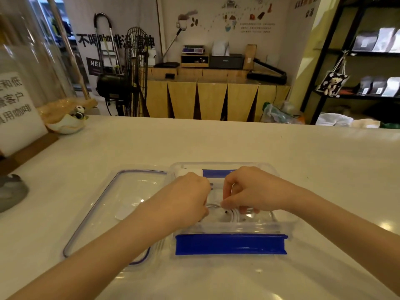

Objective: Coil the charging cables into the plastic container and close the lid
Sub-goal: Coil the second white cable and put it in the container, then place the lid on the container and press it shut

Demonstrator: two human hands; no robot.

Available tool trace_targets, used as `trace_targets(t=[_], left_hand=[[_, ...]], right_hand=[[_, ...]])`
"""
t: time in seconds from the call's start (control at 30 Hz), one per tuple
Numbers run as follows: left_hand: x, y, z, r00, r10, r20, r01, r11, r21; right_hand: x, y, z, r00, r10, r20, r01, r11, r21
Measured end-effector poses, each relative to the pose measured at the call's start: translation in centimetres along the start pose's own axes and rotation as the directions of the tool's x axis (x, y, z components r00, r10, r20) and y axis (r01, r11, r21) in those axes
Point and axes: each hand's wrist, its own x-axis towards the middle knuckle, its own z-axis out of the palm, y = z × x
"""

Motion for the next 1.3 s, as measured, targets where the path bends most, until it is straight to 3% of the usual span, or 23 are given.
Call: trace_targets(t=[0.23,0.4,0.47,0.53,0.67,0.77,0.9,1.07,1.17,1.3], left_hand=[[-0.2,-0.5,-0.2,0.997,0.015,0.078,-0.011,0.998,-0.060],[-1.4,-1.6,-1.3,0.986,0.133,0.101,-0.114,0.978,-0.172],[-2.4,-2.3,-2.4,0.977,0.197,0.080,-0.175,0.959,-0.221],[-3.3,-3.1,-3.5,0.978,0.209,-0.024,-0.206,0.929,-0.308],[-4.6,-6.1,-4.1,0.950,0.037,-0.311,-0.175,0.887,-0.428],[-5.1,-8.5,-2.9,0.904,-0.114,-0.413,-0.104,0.877,-0.468],[-6.2,-11.7,-0.5,0.847,-0.285,-0.448,0.068,0.895,-0.441],[-7.5,-13.6,2.8,0.764,-0.498,-0.409,0.350,0.854,-0.386],[-7.7,-13.9,4.0,0.733,-0.551,-0.398,0.414,0.826,-0.382],[-7.5,-14.1,4.6,0.688,-0.594,-0.418,0.463,0.802,-0.377]], right_hand=[[0.8,0.3,0.8,0.997,-0.050,-0.064,0.044,0.995,-0.094],[1.1,-0.4,-0.5,0.993,-0.093,-0.078,0.076,0.977,-0.201],[1.4,-1.0,-1.7,0.984,-0.148,-0.095,0.125,0.968,-0.219],[1.9,-2.1,-2.7,0.968,-0.221,-0.115,0.193,0.958,-0.214],[4.2,-5.2,-3.2,0.914,-0.391,-0.105,0.376,0.916,-0.139],[6.9,-7.6,-2.3,0.880,-0.469,-0.075,0.453,0.877,-0.159],[11.1,-9.7,-0.5,0.870,-0.492,0.018,0.480,0.838,-0.260],[14.4,-10.5,1.9,0.929,-0.327,0.173,0.370,0.793,-0.483],[15.3,-10.4,2.9,0.944,-0.268,0.194,0.331,0.759,-0.561],[16.0,-10.1,2.8,0.946,-0.292,0.143,0.322,0.785,-0.529]])
